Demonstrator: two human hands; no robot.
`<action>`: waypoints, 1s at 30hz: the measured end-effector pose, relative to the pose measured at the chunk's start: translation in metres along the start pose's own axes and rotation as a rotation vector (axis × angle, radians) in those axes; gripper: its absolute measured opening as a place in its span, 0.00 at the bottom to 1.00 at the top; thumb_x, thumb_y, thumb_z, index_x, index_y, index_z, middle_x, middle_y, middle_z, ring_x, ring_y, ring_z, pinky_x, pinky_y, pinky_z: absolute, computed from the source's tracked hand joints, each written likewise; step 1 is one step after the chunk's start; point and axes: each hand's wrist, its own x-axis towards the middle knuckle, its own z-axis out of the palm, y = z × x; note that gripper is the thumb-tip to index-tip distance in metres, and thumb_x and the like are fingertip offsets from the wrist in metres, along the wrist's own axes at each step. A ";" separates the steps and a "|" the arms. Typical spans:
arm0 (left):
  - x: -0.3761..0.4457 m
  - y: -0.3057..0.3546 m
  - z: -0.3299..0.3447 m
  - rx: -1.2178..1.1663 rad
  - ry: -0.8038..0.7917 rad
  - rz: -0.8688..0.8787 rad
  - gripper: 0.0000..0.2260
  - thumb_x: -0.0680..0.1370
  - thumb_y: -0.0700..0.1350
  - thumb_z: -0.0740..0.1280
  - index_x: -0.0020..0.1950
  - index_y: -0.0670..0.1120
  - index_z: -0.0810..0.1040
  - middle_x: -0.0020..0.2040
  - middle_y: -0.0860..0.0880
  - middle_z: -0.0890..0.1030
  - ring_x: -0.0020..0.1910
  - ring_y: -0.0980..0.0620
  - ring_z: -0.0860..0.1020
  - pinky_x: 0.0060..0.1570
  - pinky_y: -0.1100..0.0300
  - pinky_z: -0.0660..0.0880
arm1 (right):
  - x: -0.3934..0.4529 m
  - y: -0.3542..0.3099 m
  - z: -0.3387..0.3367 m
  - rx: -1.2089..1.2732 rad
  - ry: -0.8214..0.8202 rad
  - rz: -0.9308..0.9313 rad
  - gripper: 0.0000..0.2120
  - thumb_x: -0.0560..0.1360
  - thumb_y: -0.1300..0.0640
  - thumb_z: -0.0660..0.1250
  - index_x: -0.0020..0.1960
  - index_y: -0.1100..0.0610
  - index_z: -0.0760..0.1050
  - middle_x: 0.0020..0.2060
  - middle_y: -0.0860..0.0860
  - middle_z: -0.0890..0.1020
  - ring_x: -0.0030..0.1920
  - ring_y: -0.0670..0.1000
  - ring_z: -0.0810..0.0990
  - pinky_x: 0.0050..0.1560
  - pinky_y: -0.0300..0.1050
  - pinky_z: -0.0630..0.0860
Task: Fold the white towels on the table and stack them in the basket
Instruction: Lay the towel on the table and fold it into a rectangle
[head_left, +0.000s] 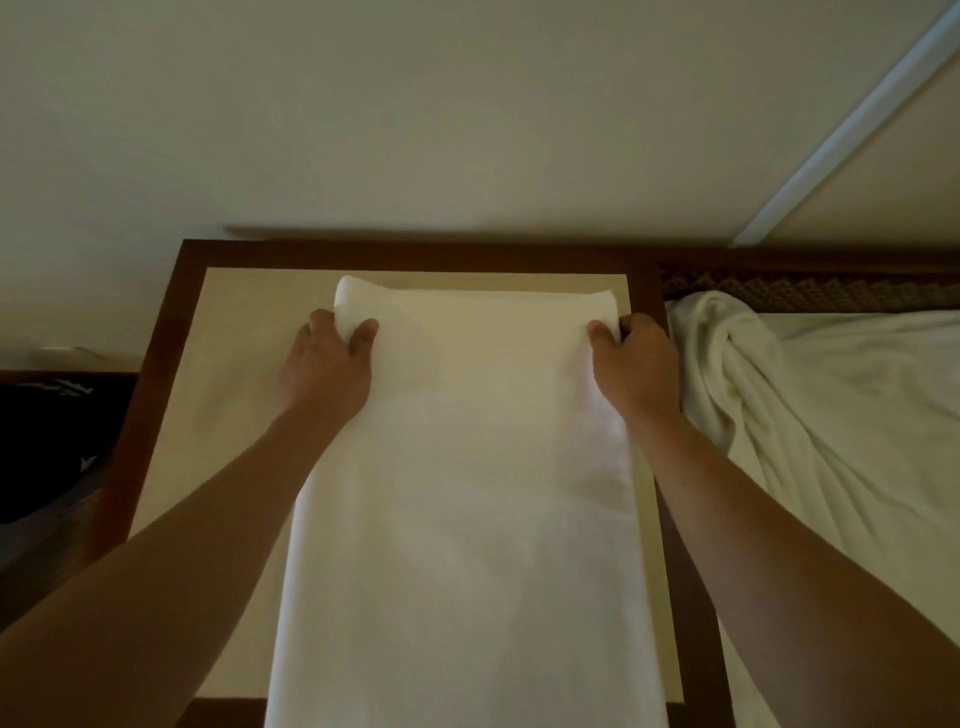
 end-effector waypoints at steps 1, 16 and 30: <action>0.007 0.001 0.001 0.001 0.016 0.016 0.24 0.84 0.62 0.55 0.64 0.43 0.70 0.53 0.44 0.77 0.48 0.44 0.76 0.45 0.49 0.72 | 0.005 -0.002 0.001 -0.008 0.011 -0.031 0.14 0.83 0.46 0.63 0.53 0.58 0.76 0.44 0.50 0.79 0.44 0.52 0.79 0.44 0.46 0.75; -0.031 -0.008 0.023 0.264 -0.100 0.399 0.30 0.82 0.64 0.47 0.81 0.52 0.59 0.83 0.47 0.56 0.81 0.43 0.55 0.77 0.40 0.53 | -0.024 0.010 0.006 -0.611 -0.227 -0.372 0.31 0.84 0.39 0.46 0.83 0.49 0.47 0.83 0.48 0.46 0.82 0.57 0.45 0.76 0.69 0.47; 0.091 0.025 0.031 0.380 -0.145 0.274 0.42 0.76 0.73 0.48 0.84 0.51 0.50 0.84 0.48 0.48 0.82 0.46 0.47 0.77 0.33 0.44 | 0.098 -0.034 0.038 -0.606 -0.248 -0.332 0.35 0.79 0.35 0.49 0.81 0.50 0.54 0.82 0.50 0.55 0.81 0.62 0.50 0.74 0.76 0.44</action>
